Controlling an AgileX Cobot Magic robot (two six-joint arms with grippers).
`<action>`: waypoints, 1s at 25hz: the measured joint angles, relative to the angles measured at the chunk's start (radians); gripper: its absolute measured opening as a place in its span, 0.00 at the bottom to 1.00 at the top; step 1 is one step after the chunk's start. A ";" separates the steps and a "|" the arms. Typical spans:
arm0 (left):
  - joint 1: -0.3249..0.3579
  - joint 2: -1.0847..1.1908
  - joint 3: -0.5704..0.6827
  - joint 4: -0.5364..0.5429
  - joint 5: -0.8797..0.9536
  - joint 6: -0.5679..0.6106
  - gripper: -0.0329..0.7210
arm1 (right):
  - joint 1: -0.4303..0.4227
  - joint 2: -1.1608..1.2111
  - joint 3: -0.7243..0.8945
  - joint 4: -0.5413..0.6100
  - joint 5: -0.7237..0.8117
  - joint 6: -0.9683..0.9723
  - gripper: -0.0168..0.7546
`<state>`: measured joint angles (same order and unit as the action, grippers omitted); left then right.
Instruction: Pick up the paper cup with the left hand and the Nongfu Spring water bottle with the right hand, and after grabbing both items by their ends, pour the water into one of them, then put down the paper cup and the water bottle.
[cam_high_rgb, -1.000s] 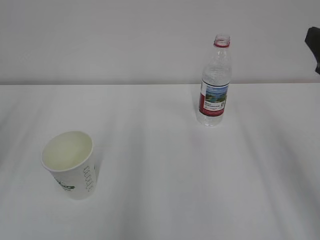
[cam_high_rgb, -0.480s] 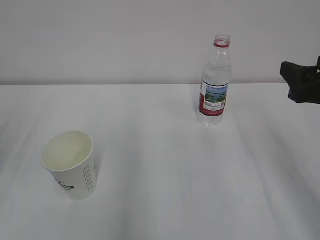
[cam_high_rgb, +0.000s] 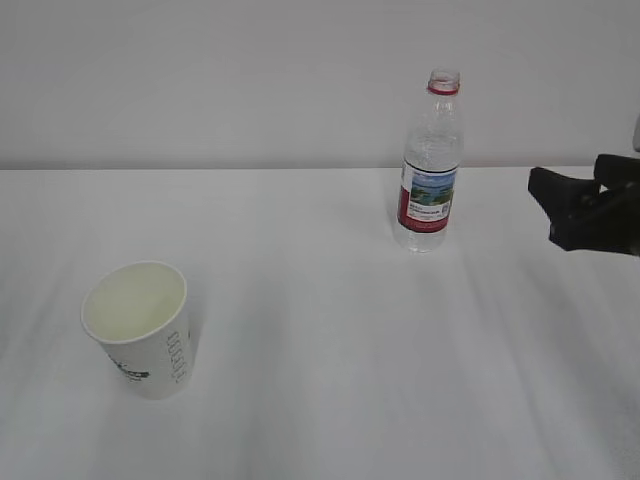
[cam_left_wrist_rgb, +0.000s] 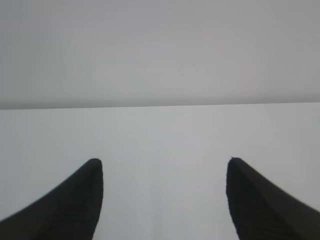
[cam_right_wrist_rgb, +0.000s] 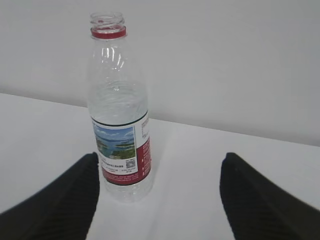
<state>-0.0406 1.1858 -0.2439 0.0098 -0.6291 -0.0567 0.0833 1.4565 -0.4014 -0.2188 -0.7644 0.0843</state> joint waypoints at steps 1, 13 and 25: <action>0.000 0.000 0.015 -0.001 -0.013 -0.005 0.79 | 0.000 0.008 0.017 -0.001 -0.037 0.002 0.76; 0.000 0.000 0.224 0.015 -0.219 -0.023 0.79 | 0.000 0.132 0.232 0.003 -0.357 0.008 0.76; 0.000 -0.002 0.246 0.203 -0.222 -0.095 0.76 | 0.000 0.178 0.286 0.018 -0.372 0.008 0.76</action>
<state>-0.0406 1.1835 0.0021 0.2123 -0.8509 -0.1516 0.0833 1.6349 -0.1151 -0.2008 -1.1367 0.0926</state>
